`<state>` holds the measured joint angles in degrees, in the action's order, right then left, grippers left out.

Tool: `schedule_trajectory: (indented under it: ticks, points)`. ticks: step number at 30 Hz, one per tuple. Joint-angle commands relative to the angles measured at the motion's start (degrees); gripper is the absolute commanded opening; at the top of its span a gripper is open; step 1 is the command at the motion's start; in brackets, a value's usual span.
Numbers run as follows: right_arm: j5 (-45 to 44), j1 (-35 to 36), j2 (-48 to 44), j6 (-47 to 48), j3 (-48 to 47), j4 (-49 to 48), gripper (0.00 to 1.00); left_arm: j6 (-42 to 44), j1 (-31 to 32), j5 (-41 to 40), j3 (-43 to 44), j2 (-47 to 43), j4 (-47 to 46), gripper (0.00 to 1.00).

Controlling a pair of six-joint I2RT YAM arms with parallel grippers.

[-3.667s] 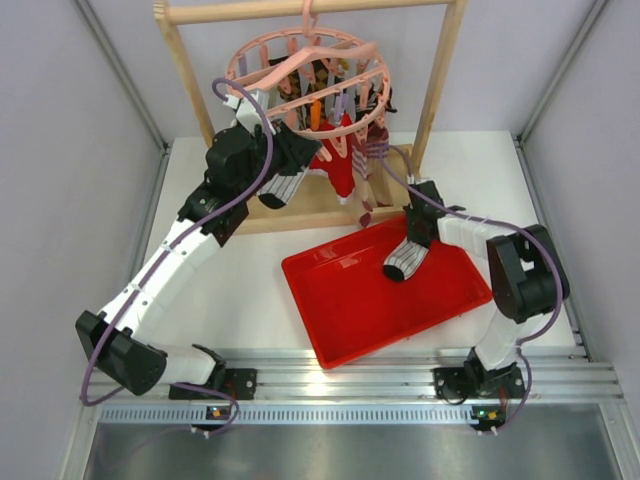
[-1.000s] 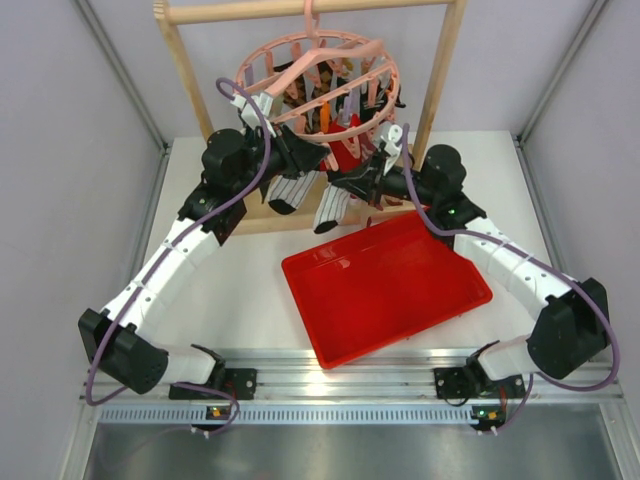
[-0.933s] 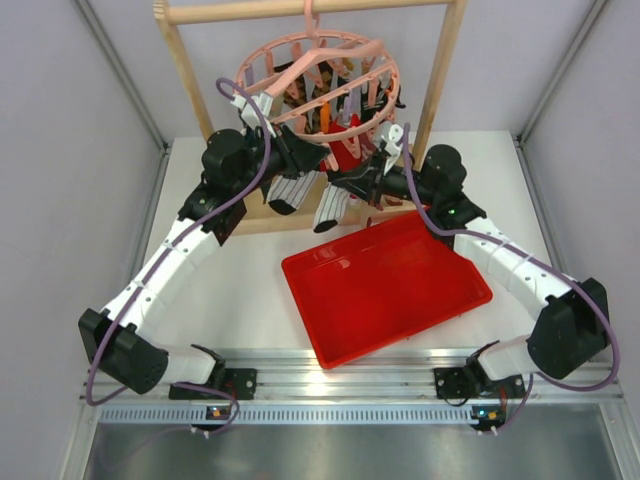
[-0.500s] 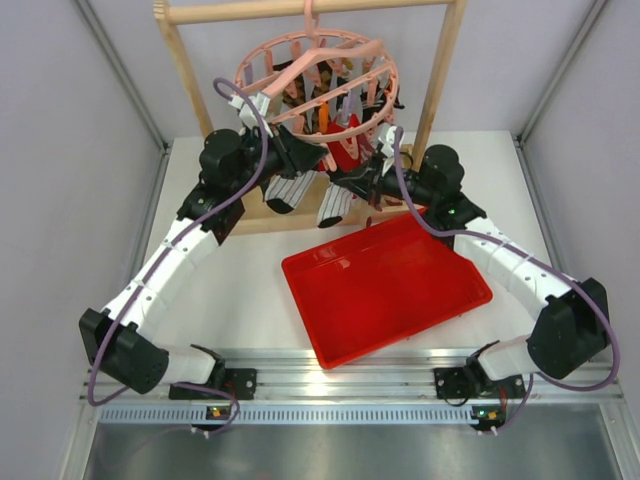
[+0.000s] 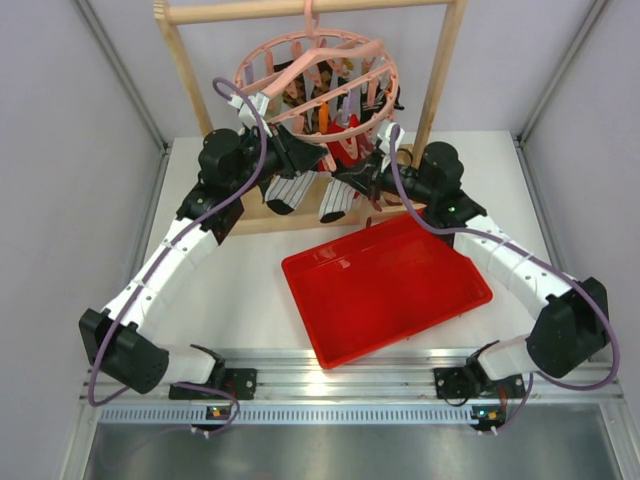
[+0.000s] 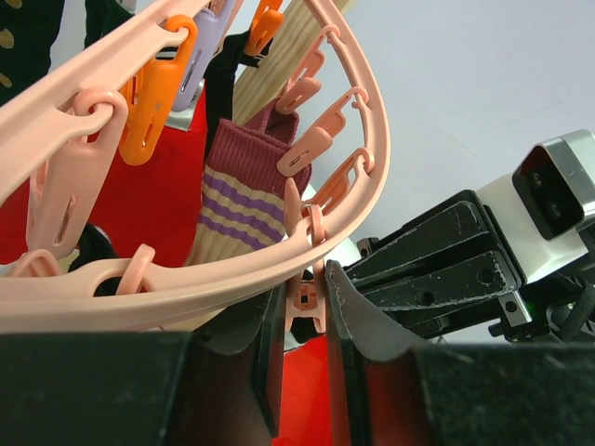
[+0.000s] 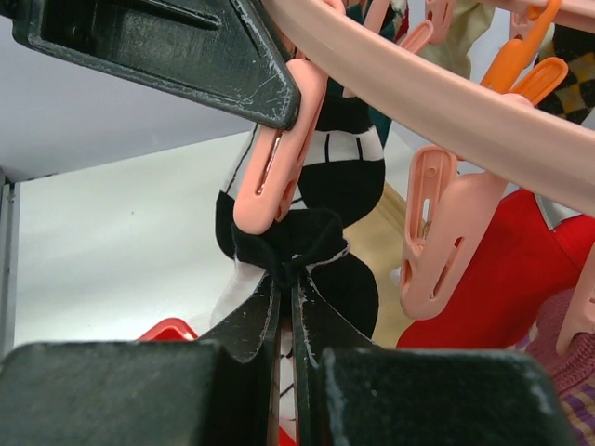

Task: Clip the socks to the hanger
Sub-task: Clamp the sock onto the hanger.

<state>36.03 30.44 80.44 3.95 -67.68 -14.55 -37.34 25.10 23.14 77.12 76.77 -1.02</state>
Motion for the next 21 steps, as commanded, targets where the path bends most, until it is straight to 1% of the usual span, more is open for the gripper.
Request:
schedule_trajectory:
  ticks: [1,4,10,14,21]
  points:
    - [-0.87,1.12,-0.29,0.71,-3.07,-2.94,0.0,0.43,-0.05,1.74,0.22,0.39,-0.39,0.0]
    - [0.18,1.38,-0.55,0.27,-3.07,-3.82,0.0,-0.01,-0.05,1.39,0.22,0.4,-0.04,0.0]
    - [1.77,3.13,-1.96,3.87,-1.49,-4.61,0.0,-0.19,-0.05,1.21,0.48,0.66,-0.04,0.0]
    - [-0.96,3.49,-2.13,3.79,-1.66,-5.14,0.0,-0.01,-0.05,1.65,0.4,0.75,0.58,0.0]
    - [-10.1,3.49,-2.22,4.05,-1.67,-6.63,0.0,0.52,-0.05,1.83,-0.04,0.4,0.75,0.0]
